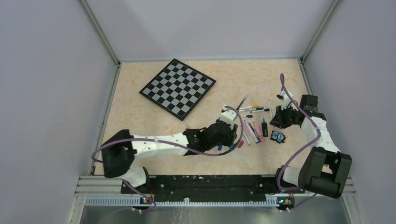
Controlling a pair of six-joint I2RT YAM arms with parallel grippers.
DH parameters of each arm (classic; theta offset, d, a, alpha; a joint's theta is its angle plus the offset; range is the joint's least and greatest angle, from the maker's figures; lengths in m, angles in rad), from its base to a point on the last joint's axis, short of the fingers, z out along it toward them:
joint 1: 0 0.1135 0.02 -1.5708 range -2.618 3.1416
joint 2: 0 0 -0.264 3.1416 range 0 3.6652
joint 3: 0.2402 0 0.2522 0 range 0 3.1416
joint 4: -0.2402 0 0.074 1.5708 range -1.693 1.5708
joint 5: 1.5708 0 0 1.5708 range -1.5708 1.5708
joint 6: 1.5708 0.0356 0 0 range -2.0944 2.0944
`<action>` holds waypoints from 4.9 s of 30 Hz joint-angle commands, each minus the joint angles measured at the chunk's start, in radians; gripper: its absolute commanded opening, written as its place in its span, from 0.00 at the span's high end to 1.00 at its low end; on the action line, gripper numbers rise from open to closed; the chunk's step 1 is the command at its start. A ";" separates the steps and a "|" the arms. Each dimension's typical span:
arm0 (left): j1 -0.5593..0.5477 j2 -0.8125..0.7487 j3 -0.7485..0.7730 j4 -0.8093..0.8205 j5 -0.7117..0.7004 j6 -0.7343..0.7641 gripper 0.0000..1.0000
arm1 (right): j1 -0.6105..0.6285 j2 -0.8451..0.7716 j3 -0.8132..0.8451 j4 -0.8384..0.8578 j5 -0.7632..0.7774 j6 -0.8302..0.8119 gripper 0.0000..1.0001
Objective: Open the pen caps
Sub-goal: Place the pen cap at the center of the board, then place the pen at the center of the board, then pick up the pen from the center of the board.
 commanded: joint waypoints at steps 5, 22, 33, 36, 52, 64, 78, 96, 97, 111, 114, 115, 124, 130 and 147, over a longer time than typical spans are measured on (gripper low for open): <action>0.002 -0.373 -0.417 0.318 -0.181 0.070 0.15 | -0.031 0.096 0.008 0.048 0.039 0.066 1.00; 0.036 -0.615 -0.674 0.428 -0.126 0.015 0.01 | -0.032 0.220 0.023 0.038 0.085 0.121 0.85; 0.035 -0.705 -0.698 0.378 -0.123 -0.013 0.01 | -0.032 0.215 0.030 0.029 0.074 0.121 0.76; 0.034 -0.742 -0.713 0.377 -0.126 -0.021 0.01 | -0.032 0.202 0.034 0.026 0.064 0.118 0.76; 0.058 -0.949 -0.813 0.210 -0.237 -0.241 0.01 | -0.032 -0.044 0.013 0.035 -0.177 0.033 0.76; 0.259 -0.680 -0.639 -0.071 -0.105 -0.399 0.05 | -0.032 -0.181 -0.030 0.071 -0.277 0.022 0.76; 0.317 -0.271 -0.283 -0.412 -0.133 -0.615 0.64 | -0.032 -0.241 -0.038 0.057 -0.303 -0.004 0.76; 0.342 -0.076 -0.171 -0.483 -0.096 -0.584 0.76 | -0.032 -0.246 -0.046 0.056 -0.302 -0.019 0.76; 0.342 -0.073 -0.168 -0.486 -0.094 -0.585 0.76 | -0.032 -0.247 -0.046 0.059 -0.302 -0.019 0.76; 0.351 0.020 -0.101 -0.551 -0.067 -0.580 0.76 | -0.032 -0.243 -0.049 0.059 -0.300 -0.021 0.76; 0.352 0.031 -0.095 -0.566 -0.060 -0.583 0.77 | -0.032 -0.243 -0.050 0.059 -0.300 -0.021 0.76; 0.352 0.034 -0.096 -0.572 -0.059 -0.586 0.77 | -0.032 -0.244 -0.049 0.059 -0.300 -0.021 0.76; 0.368 0.024 -0.141 -0.583 -0.055 -0.625 0.73 | -0.032 -0.243 -0.050 0.060 -0.300 -0.021 0.76; 0.395 0.005 -0.205 -0.532 -0.026 -0.632 0.71 | -0.031 -0.240 -0.050 0.060 -0.300 -0.022 0.76; 0.425 0.016 -0.179 -0.649 -0.032 -0.605 0.90 | -0.031 -0.237 -0.050 0.063 -0.298 -0.023 0.76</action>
